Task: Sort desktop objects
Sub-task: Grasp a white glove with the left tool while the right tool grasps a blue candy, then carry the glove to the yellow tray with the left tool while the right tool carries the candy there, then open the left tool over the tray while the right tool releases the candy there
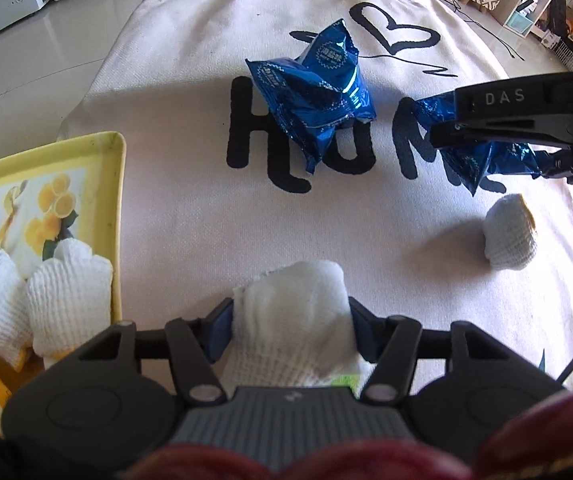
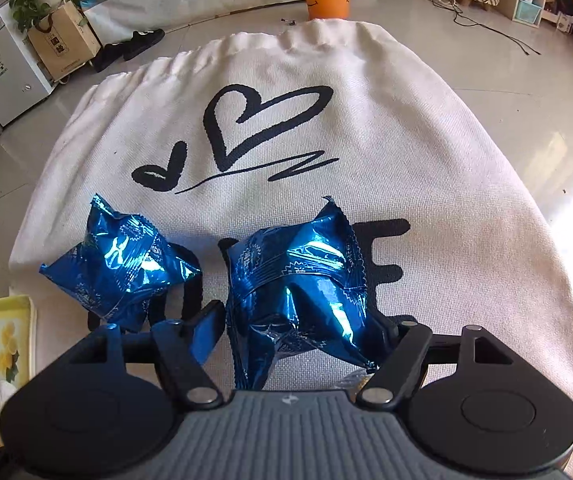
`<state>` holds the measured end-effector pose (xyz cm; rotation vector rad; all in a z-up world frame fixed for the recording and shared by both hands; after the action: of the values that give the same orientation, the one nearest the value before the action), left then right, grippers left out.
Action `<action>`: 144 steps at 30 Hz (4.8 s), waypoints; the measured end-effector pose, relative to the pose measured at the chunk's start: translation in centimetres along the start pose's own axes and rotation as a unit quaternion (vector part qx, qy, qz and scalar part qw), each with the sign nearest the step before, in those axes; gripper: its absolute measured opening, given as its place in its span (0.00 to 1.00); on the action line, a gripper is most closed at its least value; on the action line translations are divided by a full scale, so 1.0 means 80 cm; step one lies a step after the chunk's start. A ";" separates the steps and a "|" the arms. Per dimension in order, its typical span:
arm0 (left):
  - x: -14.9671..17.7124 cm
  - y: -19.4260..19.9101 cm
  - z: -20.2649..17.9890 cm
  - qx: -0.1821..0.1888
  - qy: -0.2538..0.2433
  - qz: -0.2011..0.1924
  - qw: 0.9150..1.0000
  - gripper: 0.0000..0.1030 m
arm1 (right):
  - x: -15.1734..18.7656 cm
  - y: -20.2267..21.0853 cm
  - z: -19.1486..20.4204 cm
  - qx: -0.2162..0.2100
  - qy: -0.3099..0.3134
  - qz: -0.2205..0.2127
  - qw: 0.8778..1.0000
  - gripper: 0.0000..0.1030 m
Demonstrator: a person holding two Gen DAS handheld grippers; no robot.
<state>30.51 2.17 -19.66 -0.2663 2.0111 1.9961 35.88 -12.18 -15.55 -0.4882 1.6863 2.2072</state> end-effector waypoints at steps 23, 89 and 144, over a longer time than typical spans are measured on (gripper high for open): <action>0.015 -0.023 -0.017 -0.017 -0.012 0.028 0.999 0.90 | 0.012 -0.026 -0.007 -0.027 -0.034 0.033 0.999 0.75; -0.096 0.079 0.285 -0.067 0.257 -0.108 0.958 0.53 | 0.110 0.045 0.274 -0.266 0.136 0.056 0.953 0.55; -0.094 0.090 0.246 -0.084 0.241 -0.108 0.961 0.88 | 0.087 0.026 0.262 -0.245 0.109 0.043 0.962 0.72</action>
<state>36.73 21.34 -10.24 -1.0529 1.9566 2.1050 27.15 7.84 -11.80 -0.8167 1.2560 2.7292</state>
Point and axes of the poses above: each gripper's, at about its wrist camera, not at the fingertips, and y roughly against the way its jaws point, z to its left, x to its underside, the point moved 10 cm from there along -y, roughly the way its jaws point, and after that the axes turned 8 degrees about -x, right-handed, at the moved point
